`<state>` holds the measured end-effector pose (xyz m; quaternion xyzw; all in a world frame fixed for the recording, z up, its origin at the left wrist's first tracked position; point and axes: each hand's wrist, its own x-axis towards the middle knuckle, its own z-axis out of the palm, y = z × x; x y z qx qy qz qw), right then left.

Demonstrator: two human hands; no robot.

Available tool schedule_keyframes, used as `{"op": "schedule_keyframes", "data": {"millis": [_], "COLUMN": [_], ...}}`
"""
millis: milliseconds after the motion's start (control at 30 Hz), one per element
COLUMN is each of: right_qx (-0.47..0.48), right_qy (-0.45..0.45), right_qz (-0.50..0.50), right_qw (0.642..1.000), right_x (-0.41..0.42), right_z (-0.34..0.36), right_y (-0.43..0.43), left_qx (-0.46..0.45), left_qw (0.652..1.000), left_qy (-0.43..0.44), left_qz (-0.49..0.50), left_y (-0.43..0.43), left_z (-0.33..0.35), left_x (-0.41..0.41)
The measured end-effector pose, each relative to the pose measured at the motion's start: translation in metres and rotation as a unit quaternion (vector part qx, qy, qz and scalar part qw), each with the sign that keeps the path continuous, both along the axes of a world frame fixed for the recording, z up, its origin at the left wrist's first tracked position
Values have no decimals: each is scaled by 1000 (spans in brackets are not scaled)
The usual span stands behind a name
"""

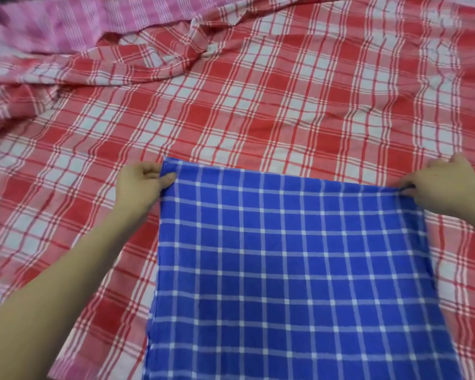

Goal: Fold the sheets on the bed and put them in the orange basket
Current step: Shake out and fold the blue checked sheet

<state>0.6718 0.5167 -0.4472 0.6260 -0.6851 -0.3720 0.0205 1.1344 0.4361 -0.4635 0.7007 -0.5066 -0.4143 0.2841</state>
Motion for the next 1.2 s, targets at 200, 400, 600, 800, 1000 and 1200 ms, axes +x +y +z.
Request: {"op": "schedule_keyframes", "data": {"millis": [200,400,600,800,1000,1200], "right_qx": [-48,-115,-302,-181,-88,-154], "right_qy": [40,28,-157,-304,-162,-307], "right_qz": [-39,-75,-69,76,-298,-78], "right_qw": [997,990,938,932,936,936], "right_x": [14,25,65,184,103,124], "right_z": [-35,-37,-19,-47,-43,-8], "right_y": [4,6,56,209,271,368], "left_qx": [-55,16,-194,-232,-77,-158], "left_qw": [983,970,901,722,792,786], "left_qy": [-173,-243,-362,-383,-476,-310], "left_qz": [-4,-25,-138,-527,-376,-511], "left_y": [3,-5,64,225,248,352], "left_z": [-21,-36,-5,-42,-58,-4], "left_x": [-17,-14,-11,-33,12,20]}}
